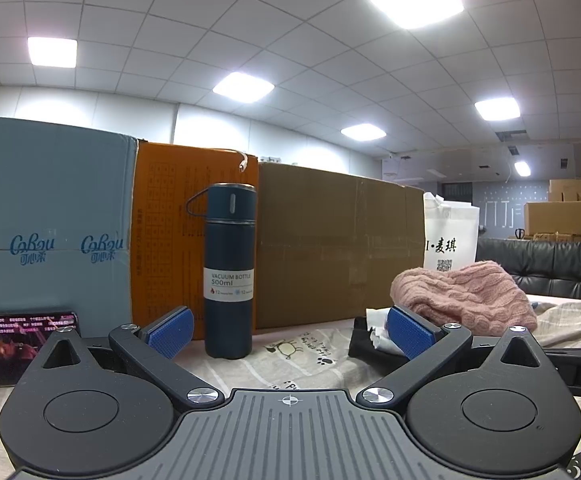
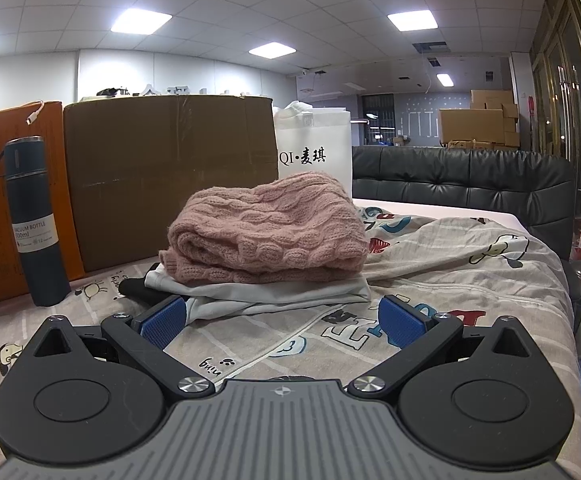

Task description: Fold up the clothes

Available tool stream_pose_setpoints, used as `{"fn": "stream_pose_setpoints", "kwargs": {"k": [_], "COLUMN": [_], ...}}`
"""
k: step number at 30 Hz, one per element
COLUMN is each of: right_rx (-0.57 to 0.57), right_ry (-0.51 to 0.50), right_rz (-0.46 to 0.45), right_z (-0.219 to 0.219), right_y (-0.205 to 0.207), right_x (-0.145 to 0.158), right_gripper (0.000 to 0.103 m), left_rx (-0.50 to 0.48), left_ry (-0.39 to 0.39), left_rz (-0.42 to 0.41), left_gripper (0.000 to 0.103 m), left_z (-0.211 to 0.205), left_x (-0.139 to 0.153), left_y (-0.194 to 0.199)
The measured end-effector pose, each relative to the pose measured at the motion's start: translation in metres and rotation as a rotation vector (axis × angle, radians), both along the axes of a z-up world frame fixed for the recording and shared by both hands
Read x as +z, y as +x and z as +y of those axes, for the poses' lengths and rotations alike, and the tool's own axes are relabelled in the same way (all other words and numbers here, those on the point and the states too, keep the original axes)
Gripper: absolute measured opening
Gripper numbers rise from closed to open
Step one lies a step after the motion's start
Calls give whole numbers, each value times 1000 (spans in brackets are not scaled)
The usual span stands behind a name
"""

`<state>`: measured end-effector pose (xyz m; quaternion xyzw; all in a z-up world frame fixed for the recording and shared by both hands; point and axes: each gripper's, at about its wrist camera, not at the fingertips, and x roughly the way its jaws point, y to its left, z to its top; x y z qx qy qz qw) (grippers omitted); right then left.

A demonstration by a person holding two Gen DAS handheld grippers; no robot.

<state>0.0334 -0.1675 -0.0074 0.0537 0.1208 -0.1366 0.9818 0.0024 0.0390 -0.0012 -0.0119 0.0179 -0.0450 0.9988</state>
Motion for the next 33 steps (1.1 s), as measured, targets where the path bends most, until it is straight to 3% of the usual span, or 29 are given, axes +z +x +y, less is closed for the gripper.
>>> {"fn": "stream_pose_setpoints", "kwargs": {"k": [33], "right_rx": [14], "right_ry": [22], "right_rz": [-6], "right_z": [-2], "right_y": [-2], "right_x": [0], "right_gripper": [103], "left_rx": [-1], "left_ry": [1], "left_rz": [1], "left_gripper": [103], "left_z": [-1], "left_x": [0], "left_y": [0]}}
